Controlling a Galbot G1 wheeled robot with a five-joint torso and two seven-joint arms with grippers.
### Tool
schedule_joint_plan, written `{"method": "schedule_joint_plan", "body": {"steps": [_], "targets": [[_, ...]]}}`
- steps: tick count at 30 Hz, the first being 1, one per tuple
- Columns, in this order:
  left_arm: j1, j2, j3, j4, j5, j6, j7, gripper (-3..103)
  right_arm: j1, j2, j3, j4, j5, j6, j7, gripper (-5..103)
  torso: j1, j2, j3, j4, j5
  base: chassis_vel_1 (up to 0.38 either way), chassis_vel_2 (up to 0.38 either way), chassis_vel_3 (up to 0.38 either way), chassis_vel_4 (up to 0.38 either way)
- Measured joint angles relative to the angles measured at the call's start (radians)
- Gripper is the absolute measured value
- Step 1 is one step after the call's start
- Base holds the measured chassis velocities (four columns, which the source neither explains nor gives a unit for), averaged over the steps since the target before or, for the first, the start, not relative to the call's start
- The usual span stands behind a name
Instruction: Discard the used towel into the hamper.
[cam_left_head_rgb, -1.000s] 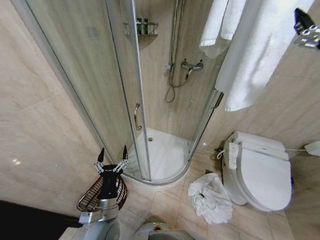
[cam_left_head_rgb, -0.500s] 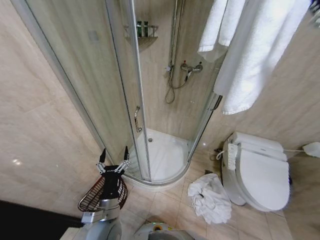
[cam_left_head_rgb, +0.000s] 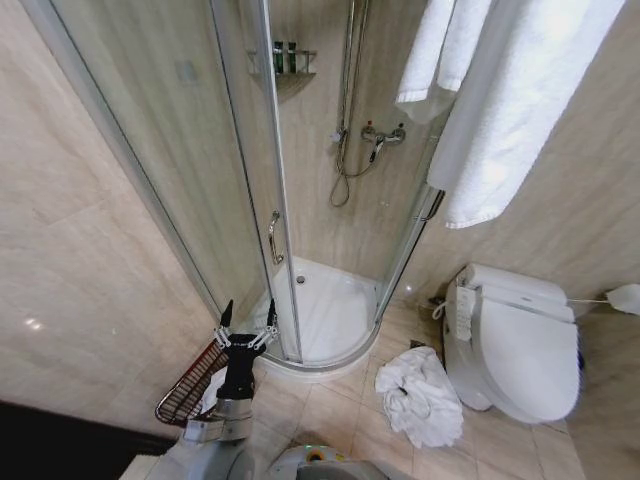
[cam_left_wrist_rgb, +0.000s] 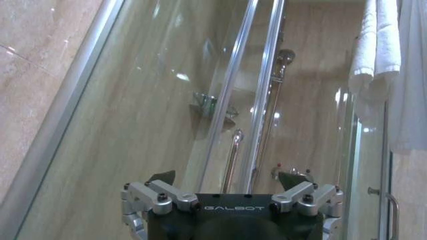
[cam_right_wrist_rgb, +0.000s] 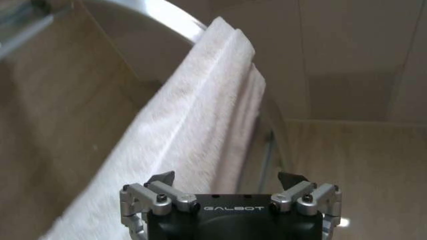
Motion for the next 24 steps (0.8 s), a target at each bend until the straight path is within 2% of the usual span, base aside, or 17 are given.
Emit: {"method": "schedule_joint_plan", "body": {"steps": [2,3,7,12,17,24], "targets": [[0.000,-0.001,0.004,0.001,0.003,-0.001,0.001,100,-0.007,-0.014,0.015,-0.002,0.070,-0.003,-0.002,100,0.000,-0.001,-0.001,0.0001,-0.0001,0.000,0.000,0.000,0.000],[0.000,-0.001,0.004,0.001,0.003,-0.001,0.001,100,-0.007,-0.014,0.015,-0.002,0.070,-0.003,-0.002,100,0.000,-0.001,-0.001,0.0001,-0.0001,0.000,0.000,0.000,0.000],[0.000,-0.006,0.014,0.005,0.014,-0.005,0.004,100,-0.008,-0.016,0.021,-0.001,0.251,-0.012,-0.021,100,-0.001,-0.003,-0.001,-0.0002,0.0003,0.000,0.000,0.000,0.000],[0.011,-0.013,0.015,0.001,0.023,-0.013,0.006,100,-0.021,-0.024,0.030,-0.034,0.342,-0.017,-0.039,100,-0.002,-0.004,-0.002,-0.0002,0.0001,0.000,0.000,0.000,0.000],[0.024,-0.018,0.013,-0.004,0.029,-0.023,0.008,100,-0.033,-0.032,0.036,-0.057,0.372,-0.022,-0.050,100,-0.002,-0.005,-0.003,-0.0001,0.0000,0.000,0.000,0.000,0.000],[0.032,-0.028,0.016,-0.005,0.039,-0.028,0.015,100,-0.026,-0.035,-0.015,-0.037,0.405,-0.032,-0.085,100,-0.003,-0.006,-0.003,0.0000,0.0000,0.000,0.000,0.000,0.000]]}}
